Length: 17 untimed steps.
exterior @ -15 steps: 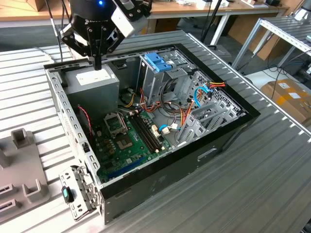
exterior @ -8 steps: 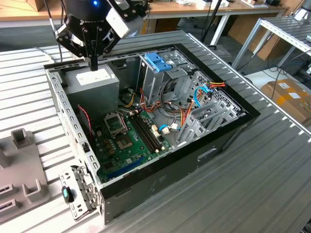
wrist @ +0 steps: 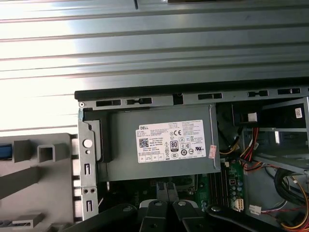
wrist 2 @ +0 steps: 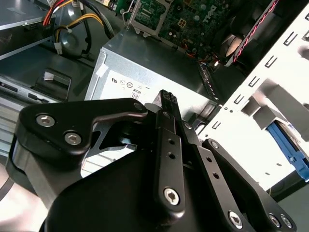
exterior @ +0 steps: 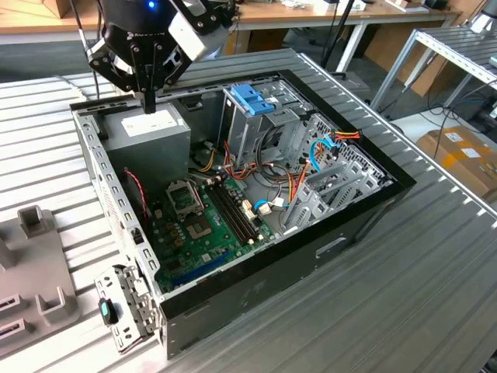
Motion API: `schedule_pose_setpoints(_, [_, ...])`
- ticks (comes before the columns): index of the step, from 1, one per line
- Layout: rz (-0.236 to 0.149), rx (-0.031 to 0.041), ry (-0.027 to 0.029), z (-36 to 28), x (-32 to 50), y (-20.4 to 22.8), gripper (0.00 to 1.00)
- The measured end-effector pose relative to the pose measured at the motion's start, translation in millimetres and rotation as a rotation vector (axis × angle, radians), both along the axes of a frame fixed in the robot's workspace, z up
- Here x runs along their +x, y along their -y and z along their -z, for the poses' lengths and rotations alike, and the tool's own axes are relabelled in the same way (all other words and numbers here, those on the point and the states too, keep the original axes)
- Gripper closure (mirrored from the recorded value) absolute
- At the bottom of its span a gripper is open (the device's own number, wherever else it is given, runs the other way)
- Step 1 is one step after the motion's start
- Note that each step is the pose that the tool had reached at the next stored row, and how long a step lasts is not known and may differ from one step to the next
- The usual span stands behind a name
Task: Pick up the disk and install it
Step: 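Reach for the disk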
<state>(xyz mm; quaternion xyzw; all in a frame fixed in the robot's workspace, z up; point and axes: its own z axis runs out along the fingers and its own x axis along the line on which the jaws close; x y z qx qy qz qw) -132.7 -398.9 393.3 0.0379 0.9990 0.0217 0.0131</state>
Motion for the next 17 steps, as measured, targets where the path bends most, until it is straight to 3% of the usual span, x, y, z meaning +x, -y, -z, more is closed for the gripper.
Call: schedule_pose_setpoints(17, [0.0,0.0,0.0,0.0,-6.6,0.0,0.89])
